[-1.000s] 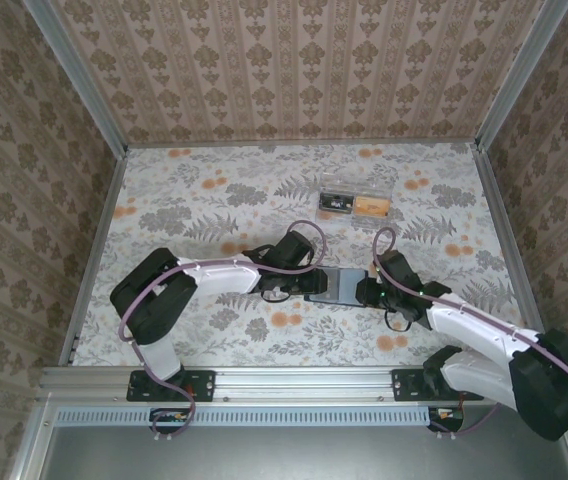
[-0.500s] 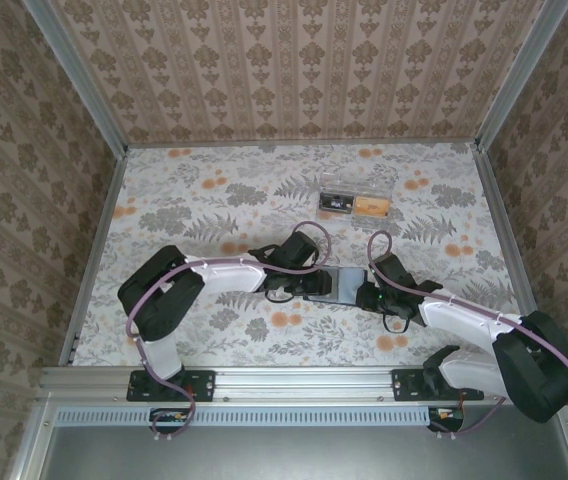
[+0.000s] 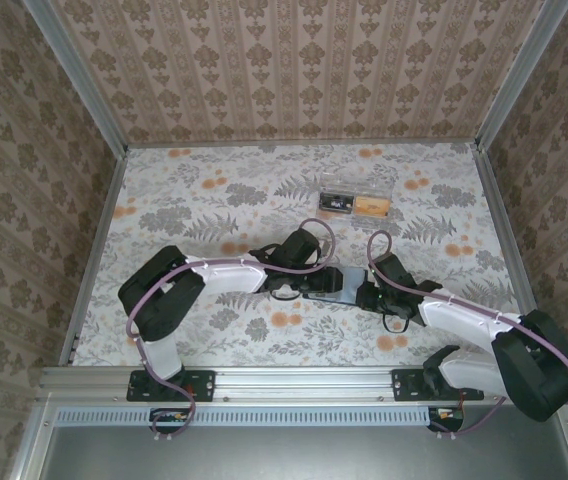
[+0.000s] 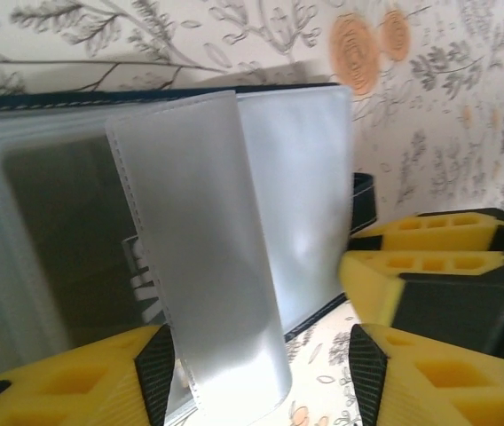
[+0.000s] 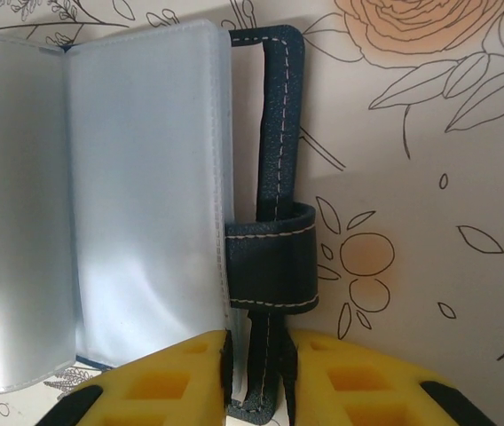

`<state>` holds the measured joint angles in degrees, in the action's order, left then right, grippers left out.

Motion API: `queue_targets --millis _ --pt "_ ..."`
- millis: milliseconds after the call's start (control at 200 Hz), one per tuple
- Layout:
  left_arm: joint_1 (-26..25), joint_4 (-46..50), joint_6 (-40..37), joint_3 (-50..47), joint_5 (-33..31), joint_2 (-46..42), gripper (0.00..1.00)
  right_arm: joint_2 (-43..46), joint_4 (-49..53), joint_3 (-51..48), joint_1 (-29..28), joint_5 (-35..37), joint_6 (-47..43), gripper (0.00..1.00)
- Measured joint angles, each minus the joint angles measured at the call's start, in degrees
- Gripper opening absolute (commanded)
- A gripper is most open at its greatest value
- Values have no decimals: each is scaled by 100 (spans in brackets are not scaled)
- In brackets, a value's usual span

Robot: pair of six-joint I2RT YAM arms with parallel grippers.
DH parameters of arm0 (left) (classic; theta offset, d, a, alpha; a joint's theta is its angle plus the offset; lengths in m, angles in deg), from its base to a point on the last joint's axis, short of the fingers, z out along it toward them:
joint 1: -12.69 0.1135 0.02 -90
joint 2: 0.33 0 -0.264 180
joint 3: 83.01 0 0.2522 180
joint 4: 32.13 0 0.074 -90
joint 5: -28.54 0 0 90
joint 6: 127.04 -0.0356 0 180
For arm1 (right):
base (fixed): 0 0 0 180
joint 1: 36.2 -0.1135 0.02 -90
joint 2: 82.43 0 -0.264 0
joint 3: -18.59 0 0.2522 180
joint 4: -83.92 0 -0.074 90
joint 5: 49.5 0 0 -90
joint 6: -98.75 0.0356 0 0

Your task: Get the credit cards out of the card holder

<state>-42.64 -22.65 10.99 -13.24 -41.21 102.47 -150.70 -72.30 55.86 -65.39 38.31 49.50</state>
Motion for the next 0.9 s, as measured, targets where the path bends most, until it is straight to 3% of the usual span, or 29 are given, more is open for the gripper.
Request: queue_targets --millis 535,900 --pt "-151 -542 26 450 518 326 62 131 -81 -96 0 2 22 27" --pt "-186 -516 17 706 592 404 61 1541 358 -339 7 214 190 27"
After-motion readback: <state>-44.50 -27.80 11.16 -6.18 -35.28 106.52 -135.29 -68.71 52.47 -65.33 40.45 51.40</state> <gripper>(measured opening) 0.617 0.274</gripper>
